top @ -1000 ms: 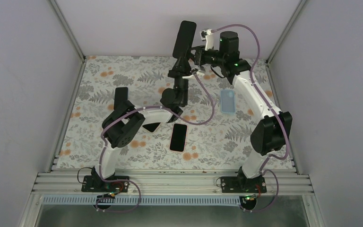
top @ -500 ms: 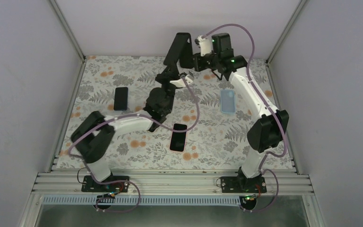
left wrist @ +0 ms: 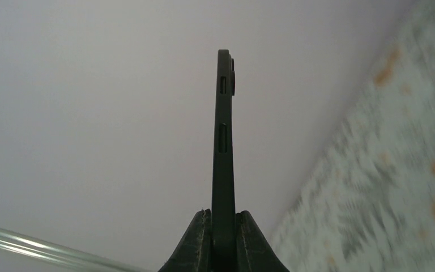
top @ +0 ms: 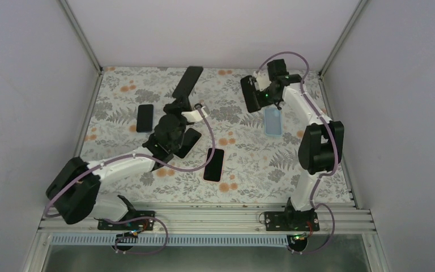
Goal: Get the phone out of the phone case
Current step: Place the phone case at the center of the board.
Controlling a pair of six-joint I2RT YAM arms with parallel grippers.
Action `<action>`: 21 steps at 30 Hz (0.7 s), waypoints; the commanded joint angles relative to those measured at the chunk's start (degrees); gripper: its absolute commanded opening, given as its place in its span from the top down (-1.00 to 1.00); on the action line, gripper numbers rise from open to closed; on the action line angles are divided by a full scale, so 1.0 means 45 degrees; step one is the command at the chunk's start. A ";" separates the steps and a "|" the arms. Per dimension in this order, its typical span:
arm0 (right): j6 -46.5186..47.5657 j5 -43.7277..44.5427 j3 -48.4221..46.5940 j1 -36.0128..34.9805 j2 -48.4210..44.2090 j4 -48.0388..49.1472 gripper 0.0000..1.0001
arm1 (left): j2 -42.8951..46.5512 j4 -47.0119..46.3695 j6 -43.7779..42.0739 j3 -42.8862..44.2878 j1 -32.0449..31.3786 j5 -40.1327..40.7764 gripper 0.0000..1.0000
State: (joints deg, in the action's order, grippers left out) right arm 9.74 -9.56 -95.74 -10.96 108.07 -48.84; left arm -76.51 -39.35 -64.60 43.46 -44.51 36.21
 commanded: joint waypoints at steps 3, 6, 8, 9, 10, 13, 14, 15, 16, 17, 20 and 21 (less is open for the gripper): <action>0.0756 -0.2593 0.1213 -0.0161 0.0201 -0.1114 0.93 | -0.1994 -0.1528 -0.1089 -0.1345 0.1766 0.0491 0.95; 0.0618 -0.3215 0.1260 -0.0177 0.0726 -0.1074 0.93 | -0.3388 -0.2263 -0.1390 -0.1258 0.2284 0.0704 0.95; 0.0471 -0.3703 0.1197 -0.0192 0.1120 -0.1112 0.93 | -0.4121 -0.2571 -0.1562 -0.1204 0.2424 0.0747 0.95; 0.0409 -0.3838 0.1184 -0.0205 0.1331 -0.1121 0.93 | -0.4481 -0.2459 -0.1575 -0.1138 0.2488 0.0707 0.95; 0.0364 -0.3928 0.1186 -0.0233 0.1572 -0.1129 0.93 | -0.4787 -0.2460 -0.1559 -0.1057 0.2577 0.0687 0.95; 0.0353 -0.3990 0.1241 -0.0255 0.1999 -0.1090 0.93 | -0.5742 -0.2203 -0.1255 -0.0712 0.2927 0.0506 0.95; 0.0355 -0.3925 0.1245 -0.0252 0.2109 -0.1077 0.93 | -0.6053 -0.2155 -0.1244 -0.0613 0.3030 0.0472 0.95; 0.0373 -0.3817 0.1248 -0.0247 0.2231 -0.1070 0.93 | -0.6449 -0.2149 -0.1306 -0.0542 0.3094 0.0421 0.95; 0.0402 -0.3752 0.1256 -0.0243 0.2331 -0.1089 0.93 | -0.6662 -0.2145 -0.1333 -0.0506 0.3121 0.0354 0.95; 0.0444 -0.3693 0.1232 -0.0245 0.2451 -0.1140 0.93 | -0.6832 -0.1828 -0.1248 -0.0460 0.3142 0.0182 0.95; 0.0557 -0.3474 0.1150 -0.0241 0.2700 -0.1444 0.93 | -0.7055 -0.0009 -0.0491 -0.0045 0.3158 -0.0374 0.94; 0.0618 -0.3419 0.1100 -0.0240 0.2771 -0.1592 0.93 | -0.7023 0.1262 0.0036 0.0213 0.3164 -0.0690 0.83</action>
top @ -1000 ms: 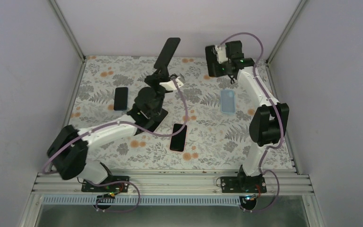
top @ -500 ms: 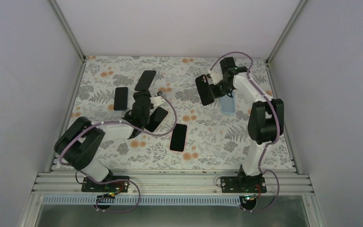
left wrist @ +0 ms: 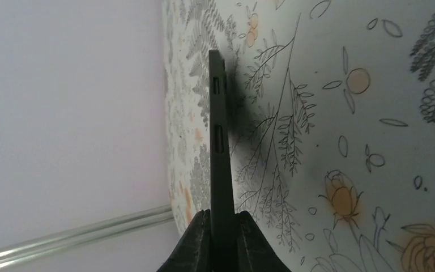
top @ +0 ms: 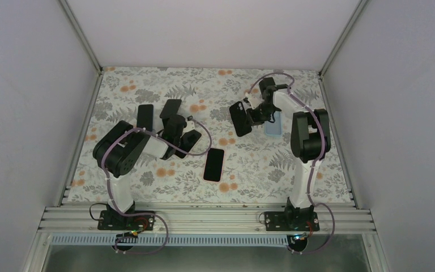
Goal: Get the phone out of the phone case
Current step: Place the phone case at the center of the board.
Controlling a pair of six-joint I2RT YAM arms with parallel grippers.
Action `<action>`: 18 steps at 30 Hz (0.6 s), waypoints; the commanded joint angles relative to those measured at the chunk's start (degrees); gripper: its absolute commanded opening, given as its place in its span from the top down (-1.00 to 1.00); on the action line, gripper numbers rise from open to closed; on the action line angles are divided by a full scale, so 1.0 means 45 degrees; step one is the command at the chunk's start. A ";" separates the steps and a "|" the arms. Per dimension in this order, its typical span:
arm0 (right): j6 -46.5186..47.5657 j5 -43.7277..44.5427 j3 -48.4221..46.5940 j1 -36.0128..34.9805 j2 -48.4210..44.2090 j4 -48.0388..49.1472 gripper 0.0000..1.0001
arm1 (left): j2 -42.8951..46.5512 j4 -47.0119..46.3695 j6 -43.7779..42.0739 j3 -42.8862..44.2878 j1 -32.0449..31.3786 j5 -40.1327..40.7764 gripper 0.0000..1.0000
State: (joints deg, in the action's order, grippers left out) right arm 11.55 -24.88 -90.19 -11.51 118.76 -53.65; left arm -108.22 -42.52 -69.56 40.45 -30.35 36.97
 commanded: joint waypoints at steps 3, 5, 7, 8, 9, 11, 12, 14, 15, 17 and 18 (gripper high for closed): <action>0.0488 0.0718 -0.0118 -0.0087 0.0407 -0.0768 0.63 | -0.0005 0.6111 0.2751 0.2110 0.0167 -0.1982 0.38; 0.0466 0.2135 0.0004 -0.0098 0.0182 -0.0666 0.33 | 0.0024 0.7230 0.2913 0.2245 0.0144 -0.2441 0.14; 0.0593 0.3472 0.0048 -0.0086 -0.0310 -0.0695 0.06 | 0.0177 0.8637 0.3350 0.2426 0.0160 -0.3154 -0.05; 0.0728 0.4118 -0.0008 -0.0090 -0.0526 -0.0835 -0.11 | 0.0381 0.9341 0.3524 0.2527 0.0184 -0.3596 -0.09; 0.0880 0.4806 -0.0071 -0.0110 -0.0778 -0.0977 -0.26 | 0.0522 1.0002 0.3717 0.2644 0.0182 -0.4044 -0.11; 0.1222 0.6086 -0.0184 -0.0136 -0.1348 -0.1126 -0.51 | 0.0815 1.1752 0.4142 0.3102 0.0206 -0.4924 -0.23; 0.1381 0.6661 -0.0254 -0.0157 -0.1615 -0.1223 -0.64 | 0.0958 1.2726 0.4275 0.3366 0.0231 -0.5402 -0.36; 0.1749 0.7065 -0.0529 -0.0224 -0.2114 -0.1668 -0.96 | 0.1185 1.4304 0.4600 0.4016 0.0273 -0.6001 -0.63; 0.1974 0.6891 -0.0617 -0.0327 -0.2341 -0.1884 -0.99 | 0.1346 1.5112 0.4767 0.4329 0.0305 -0.6296 -0.73; 0.2332 0.6076 -0.0556 -0.0689 -0.2789 -0.2099 -1.00 | 0.1831 1.7162 0.5234 0.5207 0.0434 -0.7376 -0.99; 0.2411 0.5813 -0.0435 -0.0973 -0.2921 -0.2145 -1.00 | 0.2178 1.7953 0.5435 0.5692 0.0562 -0.8128 -1.00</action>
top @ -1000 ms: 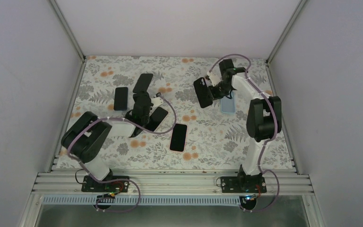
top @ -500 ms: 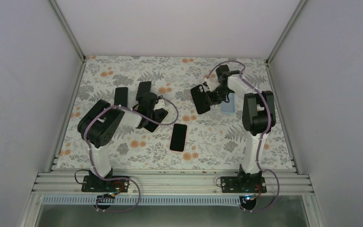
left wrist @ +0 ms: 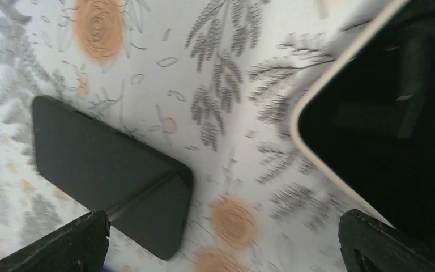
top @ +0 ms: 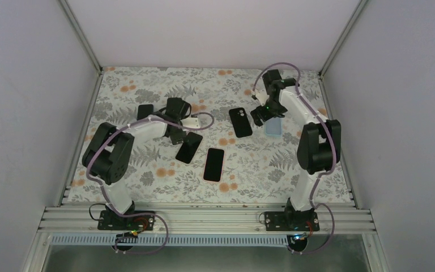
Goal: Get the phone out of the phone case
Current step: Place the phone case at the center of the board, then pick up the phone at the center of the board.
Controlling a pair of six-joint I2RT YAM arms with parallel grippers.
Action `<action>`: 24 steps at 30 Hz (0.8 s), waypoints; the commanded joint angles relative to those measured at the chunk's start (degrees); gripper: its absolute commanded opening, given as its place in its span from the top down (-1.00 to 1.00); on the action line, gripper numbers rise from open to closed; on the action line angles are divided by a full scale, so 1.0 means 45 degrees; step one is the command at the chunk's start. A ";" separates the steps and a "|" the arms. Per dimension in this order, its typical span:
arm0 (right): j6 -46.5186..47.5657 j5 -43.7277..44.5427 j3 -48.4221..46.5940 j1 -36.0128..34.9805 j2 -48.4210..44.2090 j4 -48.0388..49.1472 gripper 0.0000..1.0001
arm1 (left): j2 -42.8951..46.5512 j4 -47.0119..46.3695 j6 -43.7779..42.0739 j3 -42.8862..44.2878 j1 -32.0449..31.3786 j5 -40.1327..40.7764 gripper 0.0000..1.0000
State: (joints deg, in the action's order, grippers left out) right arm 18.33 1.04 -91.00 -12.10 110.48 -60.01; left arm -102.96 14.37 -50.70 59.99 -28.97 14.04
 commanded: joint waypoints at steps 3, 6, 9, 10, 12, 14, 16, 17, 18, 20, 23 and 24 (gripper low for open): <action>0.1039 -0.0259 0.0630 -0.2011 -0.1387 -0.0223 -1.00 | 0.2182 0.7028 0.1671 0.2727 0.1122 -0.5633 -1.00; 0.0989 -0.0561 0.1256 -0.3310 -0.1340 0.0623 -1.00 | 0.3218 0.7879 0.1853 0.3776 0.2215 -0.7438 -1.00; 0.0918 -0.0795 0.1657 -0.4779 -0.1094 0.1565 -1.00 | 0.3849 0.8014 0.2139 0.4273 0.3284 -0.7797 -1.00; 0.0926 -0.0855 0.1710 -0.5227 -0.1010 0.1888 -0.99 | 0.4111 0.7848 0.2279 0.4224 0.3563 -0.7663 -1.00; 0.0944 -0.1002 0.1608 -0.6018 -0.0761 0.2412 -1.00 | 0.4656 0.7235 0.2595 0.3943 0.4098 -0.7178 -1.00; 0.0914 -0.1126 0.1299 -0.6624 -0.0454 0.2859 -0.99 | 0.5207 0.6136 0.3190 0.3456 0.4723 -0.6384 -1.00; 0.0871 -0.1399 0.0758 -0.7094 0.0030 0.2916 -1.00 | 0.5515 0.5402 0.3610 0.3063 0.5454 -0.6227 -1.00; 0.0852 -0.1414 0.0499 -0.7306 0.0275 0.2907 -1.00 | 0.5592 0.5256 0.3803 0.2955 0.5824 -0.6329 -1.00; 0.0891 -0.1336 0.0328 -0.7570 0.0474 0.2942 -1.00 | 0.5638 0.5214 0.3907 0.2873 0.6159 -0.6510 -1.00; 0.1043 -0.0868 0.0558 -0.8087 0.0636 0.3306 -1.00 | 0.5792 0.5107 0.4104 0.2657 0.6710 -0.6909 -1.00; 0.1216 0.0075 0.1122 -0.8725 0.0785 0.3761 -1.00 | 0.6322 0.4685 0.4321 0.2131 0.7310 -0.7280 -1.00; 0.1203 0.0398 0.1260 -0.8877 0.0932 0.3816 -1.00 | 0.6452 0.4586 0.4343 0.1993 0.7416 -0.7339 -1.00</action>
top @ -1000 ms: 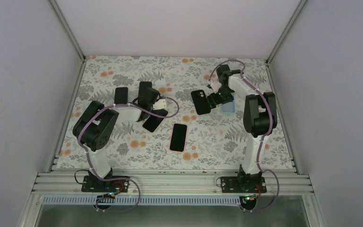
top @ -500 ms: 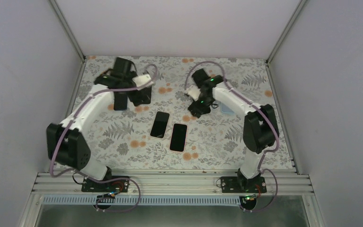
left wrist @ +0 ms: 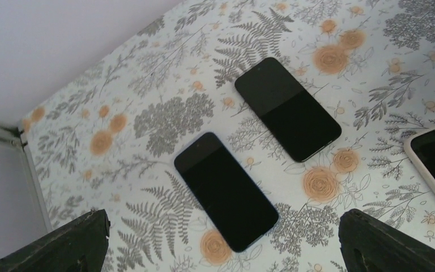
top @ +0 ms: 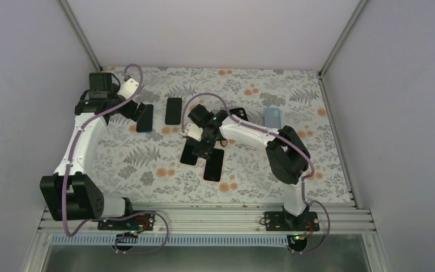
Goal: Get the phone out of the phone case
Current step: Pick up the phone at the center of the board.
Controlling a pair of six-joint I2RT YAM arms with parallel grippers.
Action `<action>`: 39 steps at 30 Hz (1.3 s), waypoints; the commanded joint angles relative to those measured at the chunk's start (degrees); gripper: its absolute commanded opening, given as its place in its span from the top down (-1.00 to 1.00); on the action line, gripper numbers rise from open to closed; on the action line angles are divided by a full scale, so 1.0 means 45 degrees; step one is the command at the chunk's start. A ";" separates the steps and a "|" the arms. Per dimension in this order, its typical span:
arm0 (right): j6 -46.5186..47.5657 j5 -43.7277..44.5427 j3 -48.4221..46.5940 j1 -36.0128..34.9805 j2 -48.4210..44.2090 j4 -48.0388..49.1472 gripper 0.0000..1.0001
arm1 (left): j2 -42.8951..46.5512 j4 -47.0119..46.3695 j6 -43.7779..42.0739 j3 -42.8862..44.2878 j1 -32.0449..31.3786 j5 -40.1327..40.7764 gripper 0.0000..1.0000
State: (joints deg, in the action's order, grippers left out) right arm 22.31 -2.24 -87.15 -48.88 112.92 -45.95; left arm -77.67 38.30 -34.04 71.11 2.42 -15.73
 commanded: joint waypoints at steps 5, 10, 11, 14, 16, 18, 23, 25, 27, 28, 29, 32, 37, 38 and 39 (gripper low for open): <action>0.0479 0.2156 0.1555 -0.1210 0.0325 0.1502 -1.00 | 0.1204 -0.0973 0.0805 -0.0974 0.0840 -0.1001 -1.00; 0.0499 0.2504 0.2775 -0.1701 -0.0140 0.2075 -1.00 | 0.1313 -0.1055 0.0798 -0.1202 0.1114 -0.1215 -1.00; 0.0520 0.2868 0.3148 -0.1914 -0.0266 0.2237 -0.99 | 0.1304 -0.1061 0.0804 -0.1221 0.1181 -0.1301 -1.00; 0.0663 0.3926 0.4395 -0.2591 -0.0721 0.2856 -1.00 | 0.1288 -0.1089 0.0829 -0.1214 0.1326 -0.1515 -1.00; 0.0659 0.4746 0.5077 -0.2920 -0.1045 0.3067 -1.00 | 0.1220 -0.1054 0.0846 -0.1144 0.1383 -0.1542 -1.00; 0.0649 0.5315 0.5697 -0.3085 -0.1519 0.3129 -0.99 | 0.1170 -0.0999 0.0866 -0.1022 0.1449 -0.1609 -1.00; 0.0664 0.5494 0.7264 -0.3161 -0.3042 0.2919 -1.00 | 0.0999 -0.0753 0.0803 -0.0786 0.1513 -0.1955 -1.00; 0.0534 0.5549 0.7714 -0.3049 -0.3426 0.2757 -0.99 | 0.0888 -0.0724 0.0857 -0.0731 0.1524 -0.2115 -1.00; 0.0376 0.5205 0.7971 -0.2782 -0.3627 0.2531 -1.00 | 0.0792 -0.0737 0.0947 -0.0734 0.1531 -0.2415 -1.00; 0.0339 0.5058 0.8080 -0.2618 -0.3675 0.2475 -1.00 | 0.0768 -0.0767 0.1021 -0.0740 0.1533 -0.2539 -1.00; 0.0288 0.4930 0.8186 -0.2470 -0.3672 0.2428 -1.00 | 0.0716 -0.0780 0.1080 -0.0743 0.1531 -0.2662 -1.00; 0.0356 0.4217 0.8365 -0.1897 -0.3677 0.2416 -1.00 | 0.0606 -0.0833 0.1214 -0.0719 0.1534 -0.2851 -1.00; 0.0647 0.3761 0.8094 -0.0759 -0.3333 0.2562 -0.99 | 0.0469 -0.0817 0.1275 -0.0728 0.1534 -0.2976 -1.00; 0.0695 0.3677 0.7995 -0.0558 -0.3214 0.2522 -0.99 | 0.0459 -0.0817 0.1261 -0.0744 0.1534 -0.2956 -1.00; 0.0747 0.3669 0.7907 -0.0365 -0.3099 0.2539 -1.00 | 0.0477 -0.0822 0.1257 -0.0788 0.1534 -0.2954 -1.00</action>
State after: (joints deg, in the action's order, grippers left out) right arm 24.05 14.87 -52.66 -53.89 94.70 -31.31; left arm -75.11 34.83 -29.10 66.13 8.88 -27.05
